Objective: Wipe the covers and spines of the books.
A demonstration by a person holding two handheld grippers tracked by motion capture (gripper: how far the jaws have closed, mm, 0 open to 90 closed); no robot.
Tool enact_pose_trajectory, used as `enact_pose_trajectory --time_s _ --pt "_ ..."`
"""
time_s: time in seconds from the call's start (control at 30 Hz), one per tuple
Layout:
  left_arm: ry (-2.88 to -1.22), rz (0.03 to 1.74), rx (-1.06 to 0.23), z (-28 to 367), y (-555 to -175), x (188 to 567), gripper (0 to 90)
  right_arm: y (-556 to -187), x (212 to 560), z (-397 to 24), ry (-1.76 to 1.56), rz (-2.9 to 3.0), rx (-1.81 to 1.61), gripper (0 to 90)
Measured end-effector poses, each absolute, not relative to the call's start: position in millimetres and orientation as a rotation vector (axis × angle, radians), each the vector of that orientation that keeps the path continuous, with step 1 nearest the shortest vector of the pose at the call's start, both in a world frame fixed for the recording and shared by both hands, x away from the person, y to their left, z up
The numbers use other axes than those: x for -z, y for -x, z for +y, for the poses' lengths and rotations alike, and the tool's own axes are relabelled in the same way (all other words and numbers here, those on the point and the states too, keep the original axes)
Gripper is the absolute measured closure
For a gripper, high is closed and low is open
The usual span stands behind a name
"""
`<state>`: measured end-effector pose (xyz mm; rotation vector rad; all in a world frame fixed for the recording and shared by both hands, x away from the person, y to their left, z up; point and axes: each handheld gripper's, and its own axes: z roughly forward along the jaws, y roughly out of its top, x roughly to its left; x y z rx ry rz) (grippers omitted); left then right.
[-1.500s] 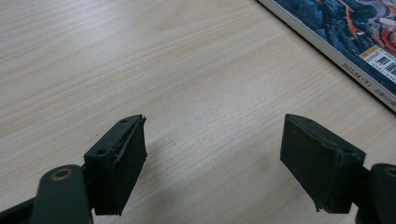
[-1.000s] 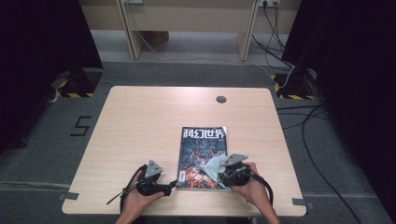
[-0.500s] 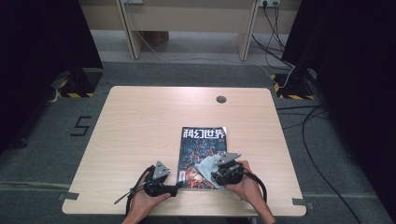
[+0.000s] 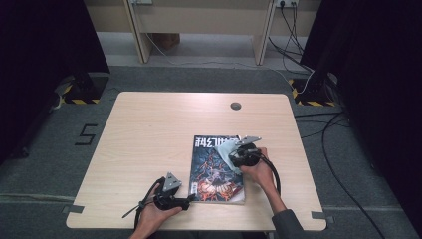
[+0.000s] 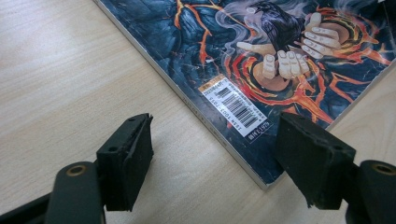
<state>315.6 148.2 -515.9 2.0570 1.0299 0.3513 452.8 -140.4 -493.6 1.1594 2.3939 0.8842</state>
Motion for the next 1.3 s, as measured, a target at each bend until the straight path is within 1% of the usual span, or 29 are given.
enact_pose_trajectory --time_s 0.17,0.27,0.47,0.73,0.8,1.03,1.17,1.3 --pt "-2.053 1.032 -0.344 148.7 -316.0 516.3 27.0 -471.7 495.7 -142.4 -1.202 2.333 -0.892 55.5" --pt "-2.053 1.031 -0.343 148.8 -316.1 516.4 27.0 -476.7 495.7 -142.8 -1.212 2.325 -0.891 55.5" --pt "-2.046 1.035 -0.324 150.4 -318.0 517.5 25.8 -473.7 494.0 -134.6 -1.218 2.323 -0.854 55.7" --pt "-2.036 1.041 -0.325 151.2 -317.9 518.6 23.8 -456.3 492.5 -98.7 -1.052 2.471 -0.876 55.5" --pt "-2.033 1.040 -0.326 151.4 -317.7 518.9 23.7 -457.5 492.3 -99.8 -1.061 2.476 -0.879 54.2" --pt "-2.033 1.039 -0.325 151.9 -318.2 519.3 22.9 -475.8 493.5 -122.3 -1.219 2.372 -0.881 54.8" --pt "-2.031 1.038 -0.326 152.0 -318.0 519.5 22.7 -485.6 490.6 -106.3 -1.187 2.386 -0.815 55.1" --pt "-2.032 1.036 -0.326 152.2 -318.0 519.6 22.7 -490.8 491.4 -87.1 -1.174 2.403 -0.834 55.5"
